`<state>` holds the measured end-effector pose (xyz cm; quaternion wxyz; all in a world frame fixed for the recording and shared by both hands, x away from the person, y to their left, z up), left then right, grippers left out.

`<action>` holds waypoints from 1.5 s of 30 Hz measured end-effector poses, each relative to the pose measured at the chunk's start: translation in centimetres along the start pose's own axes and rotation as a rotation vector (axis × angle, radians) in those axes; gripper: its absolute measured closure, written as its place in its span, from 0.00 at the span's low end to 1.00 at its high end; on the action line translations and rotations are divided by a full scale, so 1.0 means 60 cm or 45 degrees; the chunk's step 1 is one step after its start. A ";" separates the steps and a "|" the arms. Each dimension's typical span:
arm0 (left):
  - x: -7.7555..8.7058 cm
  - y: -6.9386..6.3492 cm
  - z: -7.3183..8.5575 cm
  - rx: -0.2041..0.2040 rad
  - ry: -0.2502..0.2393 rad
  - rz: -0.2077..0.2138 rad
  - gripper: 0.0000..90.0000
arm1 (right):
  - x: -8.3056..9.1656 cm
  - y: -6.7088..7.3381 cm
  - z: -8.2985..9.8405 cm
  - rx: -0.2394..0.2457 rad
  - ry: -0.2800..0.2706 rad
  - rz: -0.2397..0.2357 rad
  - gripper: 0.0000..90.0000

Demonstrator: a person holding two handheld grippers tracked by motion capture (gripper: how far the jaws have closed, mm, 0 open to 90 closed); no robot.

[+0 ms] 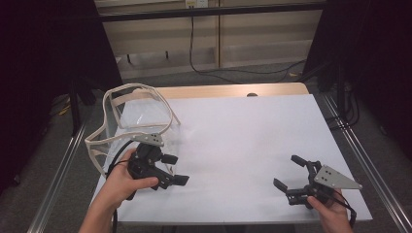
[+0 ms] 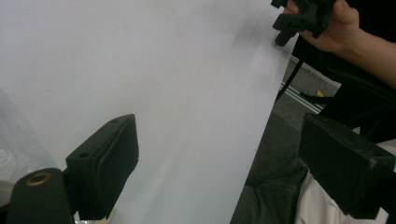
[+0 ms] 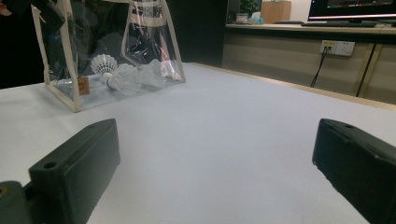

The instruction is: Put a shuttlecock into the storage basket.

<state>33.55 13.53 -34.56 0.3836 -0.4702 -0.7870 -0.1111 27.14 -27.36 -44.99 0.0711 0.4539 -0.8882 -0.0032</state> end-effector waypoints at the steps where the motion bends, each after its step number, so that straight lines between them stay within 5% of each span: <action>1: -0.002 0.001 0.003 0.008 0.001 0.004 0.14 | 0.000 0.000 0.000 0.000 0.000 0.001 0.01; 45: -0.035 0.025 0.083 0.028 0.050 -0.036 0.13 | 0.000 0.000 0.000 0.008 -0.002 -0.001 0.01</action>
Point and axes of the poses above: each handheld gripper's, and its own axes: x roughly backward along the jaws, z roughly out of its underside, y roughly to its left, the point moved 3 cm from there along -x, roughly forward along the jaws, and after that the axes turned 14 degrees about -z, right-handed, at the moved point
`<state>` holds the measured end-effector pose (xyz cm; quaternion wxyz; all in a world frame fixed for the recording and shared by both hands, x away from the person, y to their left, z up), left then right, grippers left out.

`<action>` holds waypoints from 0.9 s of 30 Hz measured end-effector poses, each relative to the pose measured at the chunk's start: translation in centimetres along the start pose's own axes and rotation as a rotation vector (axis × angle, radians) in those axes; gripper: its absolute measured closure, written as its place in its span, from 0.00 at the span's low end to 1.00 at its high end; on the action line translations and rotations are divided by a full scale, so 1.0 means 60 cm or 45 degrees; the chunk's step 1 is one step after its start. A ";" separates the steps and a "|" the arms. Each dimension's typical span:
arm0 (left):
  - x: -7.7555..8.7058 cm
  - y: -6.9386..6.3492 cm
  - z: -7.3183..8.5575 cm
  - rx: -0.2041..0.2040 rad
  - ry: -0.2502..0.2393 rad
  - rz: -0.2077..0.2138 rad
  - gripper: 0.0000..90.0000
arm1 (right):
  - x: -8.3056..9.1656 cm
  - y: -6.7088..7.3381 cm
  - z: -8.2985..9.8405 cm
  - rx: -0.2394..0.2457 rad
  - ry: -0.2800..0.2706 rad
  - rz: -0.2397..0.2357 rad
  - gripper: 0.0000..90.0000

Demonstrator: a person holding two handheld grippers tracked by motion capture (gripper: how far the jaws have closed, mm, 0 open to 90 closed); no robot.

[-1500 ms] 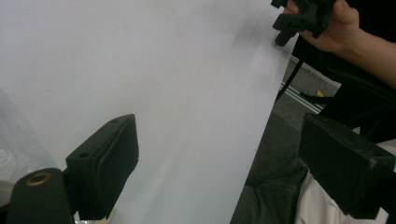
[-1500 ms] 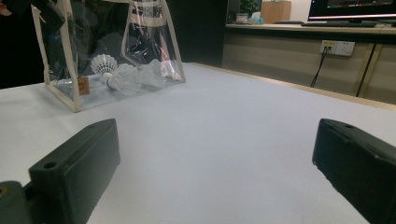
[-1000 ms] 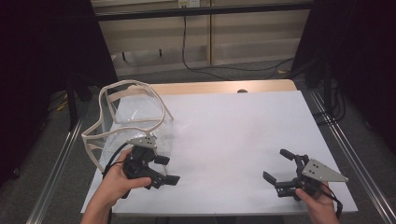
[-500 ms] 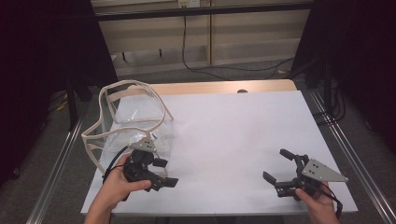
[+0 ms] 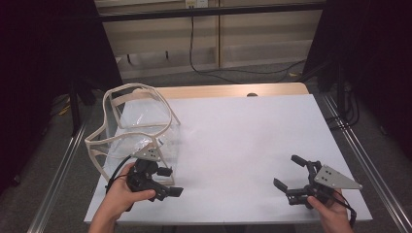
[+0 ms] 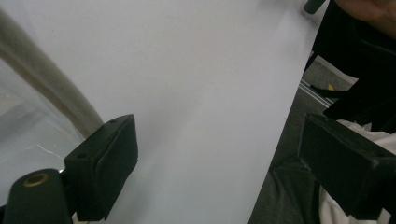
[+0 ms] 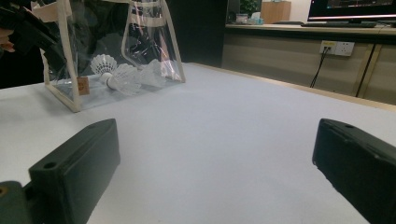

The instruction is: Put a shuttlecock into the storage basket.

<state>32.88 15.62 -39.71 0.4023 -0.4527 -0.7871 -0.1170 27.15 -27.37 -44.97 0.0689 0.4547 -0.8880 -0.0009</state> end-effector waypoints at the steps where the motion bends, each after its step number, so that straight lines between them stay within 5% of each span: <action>1: 0.000 0.000 0.001 0.005 0.002 -0.004 0.13 | 0.000 0.000 0.000 -0.001 0.000 -0.001 0.01; 27: 0.015 0.014 0.028 -0.037 -0.079 0.019 0.07 | 0.001 0.001 0.000 -0.002 -0.001 0.000 0.01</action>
Point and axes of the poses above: each handheld gripper's, and its own axes: x roughly backward along the jaws, z roughly out of its underside, y roughly to its left, the point moved 3 cm from there along -x, roughly forward along the jaws, and after that the axes turned 14 degrees about -z, right-handed, at the moved point
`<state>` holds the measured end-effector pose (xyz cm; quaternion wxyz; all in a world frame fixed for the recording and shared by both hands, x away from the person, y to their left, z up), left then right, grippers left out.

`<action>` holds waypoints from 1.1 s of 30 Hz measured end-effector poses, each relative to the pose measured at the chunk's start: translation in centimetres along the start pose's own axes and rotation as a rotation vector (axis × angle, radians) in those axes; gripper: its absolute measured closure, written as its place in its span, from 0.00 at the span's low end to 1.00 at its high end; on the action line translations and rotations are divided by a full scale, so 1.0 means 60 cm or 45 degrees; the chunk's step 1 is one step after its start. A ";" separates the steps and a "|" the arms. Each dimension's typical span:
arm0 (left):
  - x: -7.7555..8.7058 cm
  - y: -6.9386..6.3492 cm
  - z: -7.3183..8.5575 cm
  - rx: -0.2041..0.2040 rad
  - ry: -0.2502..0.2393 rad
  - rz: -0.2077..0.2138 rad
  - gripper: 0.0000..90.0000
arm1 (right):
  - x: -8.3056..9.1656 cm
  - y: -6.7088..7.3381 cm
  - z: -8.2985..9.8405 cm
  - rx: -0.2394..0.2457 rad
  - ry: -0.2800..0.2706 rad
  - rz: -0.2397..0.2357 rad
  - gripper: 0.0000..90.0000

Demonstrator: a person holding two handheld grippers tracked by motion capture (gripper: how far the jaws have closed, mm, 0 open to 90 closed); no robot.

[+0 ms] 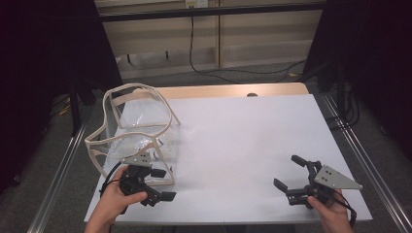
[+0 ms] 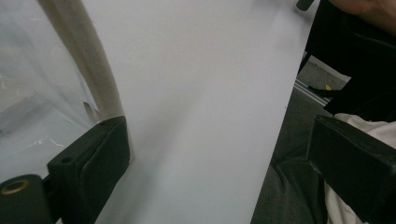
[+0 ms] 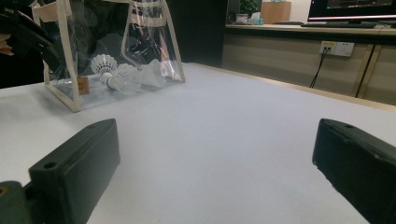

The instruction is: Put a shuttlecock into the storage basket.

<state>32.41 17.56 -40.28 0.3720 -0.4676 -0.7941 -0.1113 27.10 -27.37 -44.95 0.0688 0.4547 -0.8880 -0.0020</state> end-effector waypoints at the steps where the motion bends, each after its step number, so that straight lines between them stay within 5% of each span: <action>1: 0.001 0.001 0.001 -0.006 -0.004 0.002 0.07 | 0.000 0.000 0.000 0.001 0.001 0.000 0.01; 33: 0.012 0.018 0.025 0.020 -0.090 0.023 0.07 | 0.001 0.000 0.000 0.002 0.002 0.005 0.01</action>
Point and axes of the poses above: each handheld gripper's, and its own axes: x roughly backward along the jaws, z roughly out of its underside, y roughly to its left, the point moved 3 cm from there along -x, roughly forward along the jaws, and after that the axes turned 14 degrees about -z, right-handed, at the moved point
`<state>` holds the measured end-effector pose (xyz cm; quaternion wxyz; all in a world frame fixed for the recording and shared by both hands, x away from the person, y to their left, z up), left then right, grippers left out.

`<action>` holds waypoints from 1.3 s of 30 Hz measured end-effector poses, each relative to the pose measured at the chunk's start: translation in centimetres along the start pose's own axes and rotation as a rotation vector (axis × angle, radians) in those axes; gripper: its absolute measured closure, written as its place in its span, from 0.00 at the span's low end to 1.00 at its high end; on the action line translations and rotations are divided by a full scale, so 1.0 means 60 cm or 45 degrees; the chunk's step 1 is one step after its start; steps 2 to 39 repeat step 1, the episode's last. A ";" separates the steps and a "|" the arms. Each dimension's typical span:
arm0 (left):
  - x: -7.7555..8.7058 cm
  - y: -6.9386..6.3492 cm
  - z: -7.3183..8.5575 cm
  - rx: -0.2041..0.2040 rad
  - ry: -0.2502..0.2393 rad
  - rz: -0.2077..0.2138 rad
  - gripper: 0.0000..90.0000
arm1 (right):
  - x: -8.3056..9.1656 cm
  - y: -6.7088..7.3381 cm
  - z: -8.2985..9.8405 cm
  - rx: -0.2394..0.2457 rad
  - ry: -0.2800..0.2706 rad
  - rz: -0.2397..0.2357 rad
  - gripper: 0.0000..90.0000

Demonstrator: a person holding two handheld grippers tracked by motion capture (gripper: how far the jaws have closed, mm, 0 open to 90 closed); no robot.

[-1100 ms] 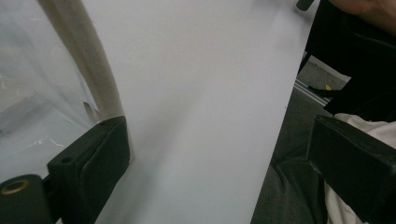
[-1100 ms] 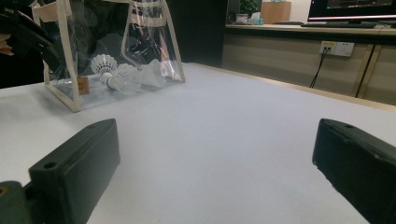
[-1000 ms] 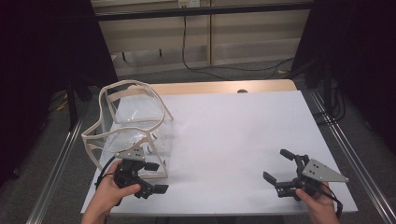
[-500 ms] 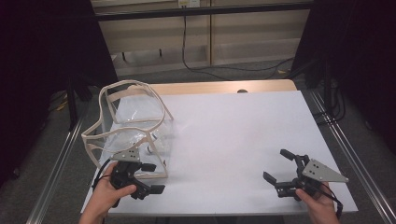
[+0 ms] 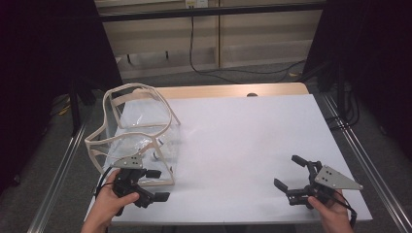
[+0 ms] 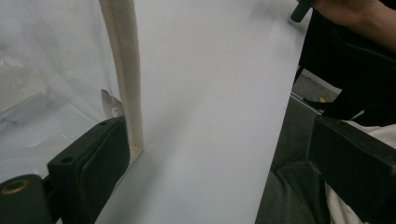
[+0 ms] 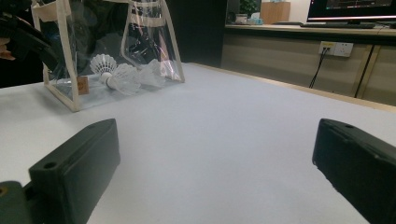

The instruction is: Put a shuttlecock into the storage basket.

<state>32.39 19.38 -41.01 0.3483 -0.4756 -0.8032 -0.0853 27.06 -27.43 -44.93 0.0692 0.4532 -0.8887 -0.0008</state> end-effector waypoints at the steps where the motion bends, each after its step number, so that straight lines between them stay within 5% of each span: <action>1: 0.000 0.000 0.000 0.002 0.000 0.002 0.07 | 0.000 0.000 0.000 0.002 0.000 -0.001 0.01; 39: 0.000 0.000 0.000 0.002 0.000 0.002 0.07 | 0.000 0.000 0.000 0.002 0.000 -0.001 0.01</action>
Point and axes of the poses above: each handheld gripper's, and its own axes: x roughly backward along the jaws, z roughly out of its underside, y roughly to its left, the point moved 3 cm from there along -x, roughly forward along the jaws, and after that the axes turned 14 degrees about -z, right-handed, at the moved point
